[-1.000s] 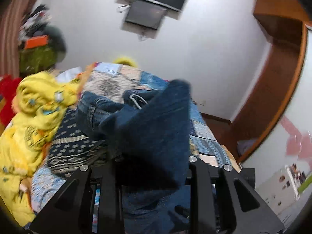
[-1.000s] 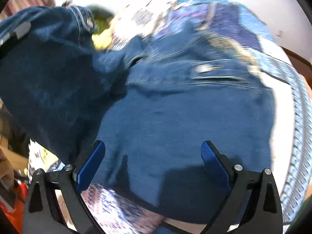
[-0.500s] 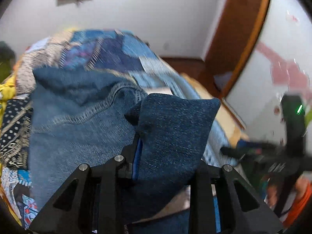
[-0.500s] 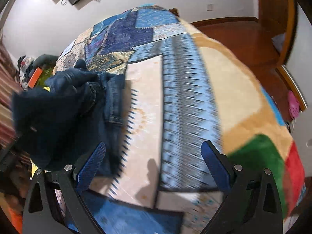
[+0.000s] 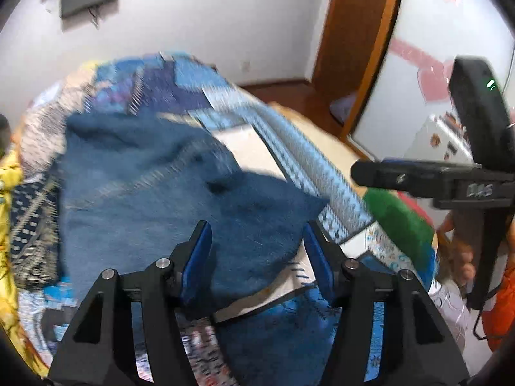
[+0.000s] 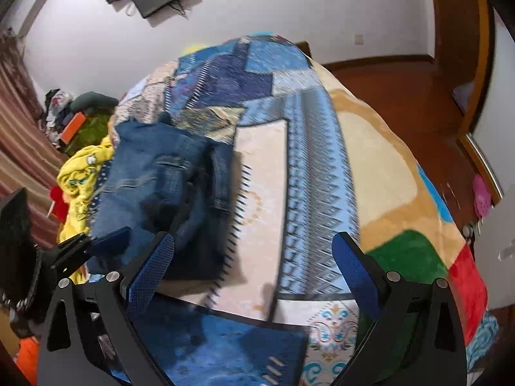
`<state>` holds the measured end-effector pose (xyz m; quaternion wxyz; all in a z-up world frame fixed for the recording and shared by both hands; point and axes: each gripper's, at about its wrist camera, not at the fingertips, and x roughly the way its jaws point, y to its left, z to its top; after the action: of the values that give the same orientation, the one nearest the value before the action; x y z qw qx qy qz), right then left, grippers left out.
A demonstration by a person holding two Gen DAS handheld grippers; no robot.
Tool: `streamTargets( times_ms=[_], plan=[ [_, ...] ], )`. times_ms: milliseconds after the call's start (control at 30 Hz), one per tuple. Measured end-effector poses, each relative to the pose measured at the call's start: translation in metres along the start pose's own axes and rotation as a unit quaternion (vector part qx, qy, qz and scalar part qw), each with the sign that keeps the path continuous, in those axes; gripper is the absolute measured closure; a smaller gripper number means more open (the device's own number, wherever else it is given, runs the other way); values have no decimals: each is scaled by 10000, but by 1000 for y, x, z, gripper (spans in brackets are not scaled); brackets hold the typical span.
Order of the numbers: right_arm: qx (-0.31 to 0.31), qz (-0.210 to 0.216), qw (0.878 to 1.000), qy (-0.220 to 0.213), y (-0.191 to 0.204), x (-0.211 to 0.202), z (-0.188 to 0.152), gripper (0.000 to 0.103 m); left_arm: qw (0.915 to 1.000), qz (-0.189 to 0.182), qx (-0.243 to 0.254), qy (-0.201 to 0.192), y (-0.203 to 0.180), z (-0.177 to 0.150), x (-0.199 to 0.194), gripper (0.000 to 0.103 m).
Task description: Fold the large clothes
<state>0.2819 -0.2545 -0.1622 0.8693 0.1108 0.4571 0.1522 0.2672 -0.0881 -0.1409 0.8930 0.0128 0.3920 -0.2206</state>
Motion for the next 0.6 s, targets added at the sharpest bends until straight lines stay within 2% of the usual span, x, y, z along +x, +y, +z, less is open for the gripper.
streamTargets(
  times_ms=[33, 100, 233, 433, 600],
  plan=[
    [-40, 42, 10000, -34, 4, -2, 1, 5, 9999, 70, -56, -108, 6, 3, -7, 43],
    [-171, 139, 9997, -108, 18, -1, 6, 5, 9984, 410, -179, -341, 23, 6, -27, 31],
    [-469, 279, 9984, -130, 46, 11, 15, 5, 9923, 1058, -411, -494, 63, 7, -45, 23],
    [-823, 449, 9954, 217, 76, 53, 18, 5, 9846, 1431, -1001, -29, 127, -16, -31, 22],
    [-860, 189, 9933, 746, 66, 90, 4, 5, 9808, 1274, -1320, 660, 148, -46, -2, 21]
  ],
)
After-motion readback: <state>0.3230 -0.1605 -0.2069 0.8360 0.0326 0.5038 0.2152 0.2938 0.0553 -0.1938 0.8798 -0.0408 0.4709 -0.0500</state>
